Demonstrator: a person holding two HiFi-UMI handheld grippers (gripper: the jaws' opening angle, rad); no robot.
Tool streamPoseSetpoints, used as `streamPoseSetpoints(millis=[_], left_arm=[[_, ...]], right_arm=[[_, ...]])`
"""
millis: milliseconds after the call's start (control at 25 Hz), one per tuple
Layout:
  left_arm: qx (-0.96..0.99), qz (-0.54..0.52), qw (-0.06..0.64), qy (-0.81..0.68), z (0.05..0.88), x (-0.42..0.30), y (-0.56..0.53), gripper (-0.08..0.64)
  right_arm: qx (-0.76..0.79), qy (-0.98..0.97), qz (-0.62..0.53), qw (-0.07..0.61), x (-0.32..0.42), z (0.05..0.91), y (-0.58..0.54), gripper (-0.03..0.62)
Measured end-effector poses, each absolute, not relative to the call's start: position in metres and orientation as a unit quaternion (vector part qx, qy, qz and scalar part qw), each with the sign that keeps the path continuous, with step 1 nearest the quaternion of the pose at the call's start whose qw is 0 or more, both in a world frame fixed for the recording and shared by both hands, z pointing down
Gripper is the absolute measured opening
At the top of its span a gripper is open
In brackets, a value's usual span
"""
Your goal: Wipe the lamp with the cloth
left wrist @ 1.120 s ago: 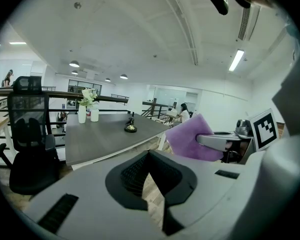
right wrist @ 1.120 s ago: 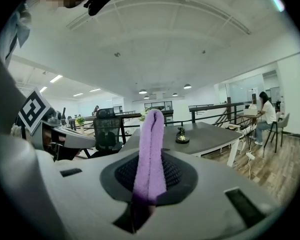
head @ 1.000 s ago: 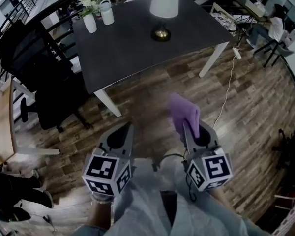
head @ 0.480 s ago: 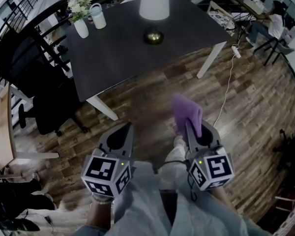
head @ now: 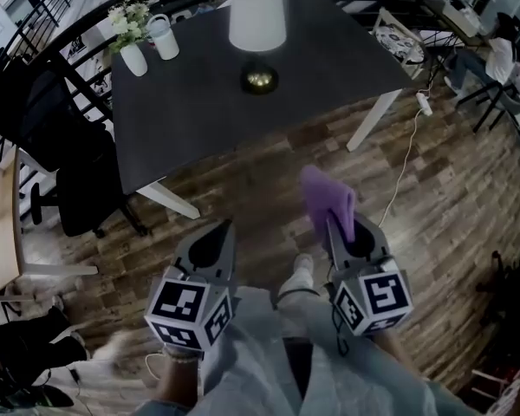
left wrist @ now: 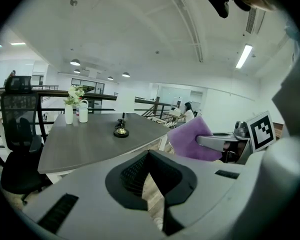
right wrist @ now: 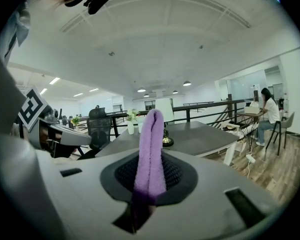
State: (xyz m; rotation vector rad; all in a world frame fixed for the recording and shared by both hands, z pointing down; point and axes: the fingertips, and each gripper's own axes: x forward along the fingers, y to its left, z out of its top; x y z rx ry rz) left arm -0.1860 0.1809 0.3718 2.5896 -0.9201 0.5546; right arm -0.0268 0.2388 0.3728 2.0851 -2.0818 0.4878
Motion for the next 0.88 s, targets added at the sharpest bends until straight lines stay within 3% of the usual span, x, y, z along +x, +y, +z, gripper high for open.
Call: streamPoseSetpoints(millis=[880], left_arm=[[0.882,0.147,0.17,-0.413,0.354,-0.072,0.141,0.002]], right_arm=[[0.635,-0.755,0.144,0.076,0.104,0.373,0.176,0.049]])
